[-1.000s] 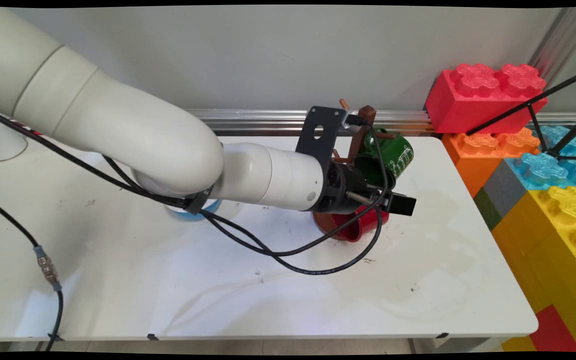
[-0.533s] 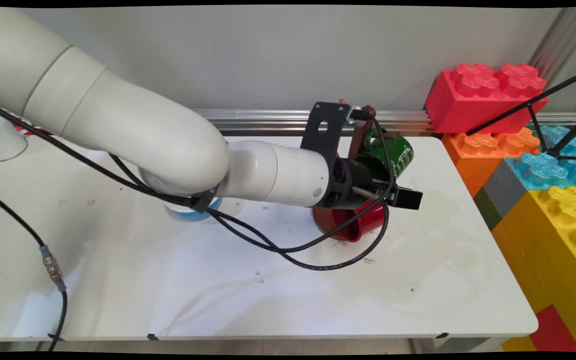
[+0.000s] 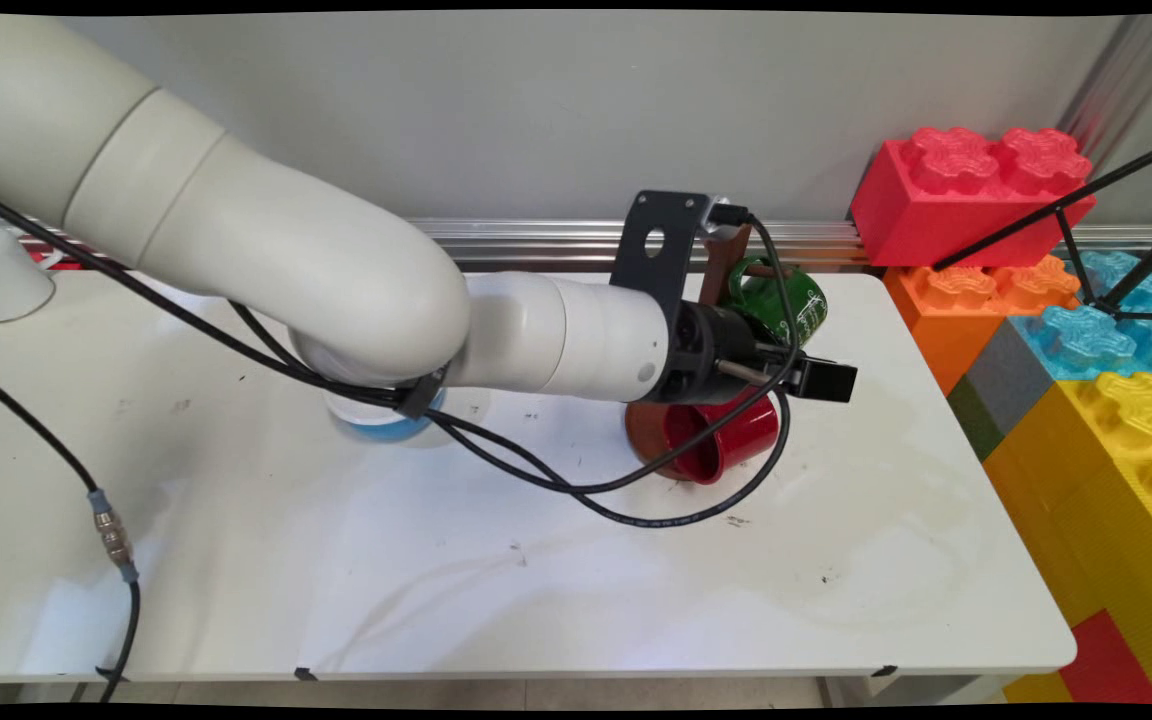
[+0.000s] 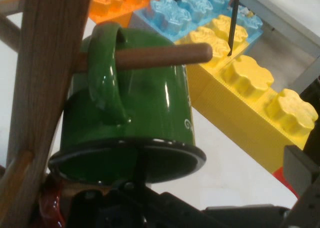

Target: Pick up the green mug from the rack

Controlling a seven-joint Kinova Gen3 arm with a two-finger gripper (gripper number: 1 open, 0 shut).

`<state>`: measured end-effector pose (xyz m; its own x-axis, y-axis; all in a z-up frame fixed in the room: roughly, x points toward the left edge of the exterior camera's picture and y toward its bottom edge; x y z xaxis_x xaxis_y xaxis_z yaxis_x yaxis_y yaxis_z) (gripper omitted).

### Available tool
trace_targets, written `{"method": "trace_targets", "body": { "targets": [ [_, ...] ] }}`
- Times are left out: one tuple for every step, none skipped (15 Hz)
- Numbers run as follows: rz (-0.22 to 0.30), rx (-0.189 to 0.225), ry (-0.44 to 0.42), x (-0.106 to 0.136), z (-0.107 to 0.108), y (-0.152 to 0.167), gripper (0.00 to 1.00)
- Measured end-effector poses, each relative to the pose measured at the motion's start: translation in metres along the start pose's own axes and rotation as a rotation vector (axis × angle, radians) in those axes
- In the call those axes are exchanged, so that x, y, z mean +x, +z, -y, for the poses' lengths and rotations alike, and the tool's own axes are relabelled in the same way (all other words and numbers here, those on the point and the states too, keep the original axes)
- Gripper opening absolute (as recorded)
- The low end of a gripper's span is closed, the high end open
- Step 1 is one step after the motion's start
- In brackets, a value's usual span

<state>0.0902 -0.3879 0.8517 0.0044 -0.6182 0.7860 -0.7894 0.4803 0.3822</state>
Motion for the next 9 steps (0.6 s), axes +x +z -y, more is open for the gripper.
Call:
{"method": "trace_targets", "body": {
  "targets": [
    [-0.004,-0.001,0.0,0.0008,-0.0001,0.0007,1.0],
    [-0.007,-0.001,-0.001,0.0015,-0.0001,0.0013,1.0],
    [-0.01,-0.001,-0.001,0.0022,0.0001,0.0018,1.0],
    [-0.013,-0.001,-0.002,0.0027,0.0003,0.0022,1.0],
    [-0.014,-0.001,-0.002,0.003,0.0004,0.0024,1.0],
    [-0.016,-0.001,-0.003,0.0033,0.0005,0.0026,1.0],
    [-0.017,0.0,-0.004,0.0036,0.0008,0.0027,1.0],
    [-0.019,0.0,-0.005,0.0038,0.0011,0.0027,1.0],
    [-0.02,0.002,-0.005,0.0041,0.0015,0.0026,1.0]
  ]
}}
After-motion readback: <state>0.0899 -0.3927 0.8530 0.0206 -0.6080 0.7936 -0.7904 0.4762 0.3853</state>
